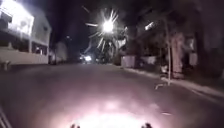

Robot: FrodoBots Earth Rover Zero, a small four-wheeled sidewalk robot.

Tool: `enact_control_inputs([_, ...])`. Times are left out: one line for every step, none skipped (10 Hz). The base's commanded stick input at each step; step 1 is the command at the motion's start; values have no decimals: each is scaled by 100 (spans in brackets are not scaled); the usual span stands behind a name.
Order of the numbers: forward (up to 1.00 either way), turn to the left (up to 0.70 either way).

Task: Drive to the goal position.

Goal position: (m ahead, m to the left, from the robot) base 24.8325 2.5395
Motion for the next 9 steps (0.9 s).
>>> enact_control_inputs([70,0])
enact_control_inputs([70,0])
enact_control_inputs([70,0])
enact_control_inputs([70,0])
enact_control_inputs([70,0])
enact_control_inputs([70,0])
enact_control_inputs([70,0])
enact_control_inputs([70,0])
enact_control_inputs([70,0])
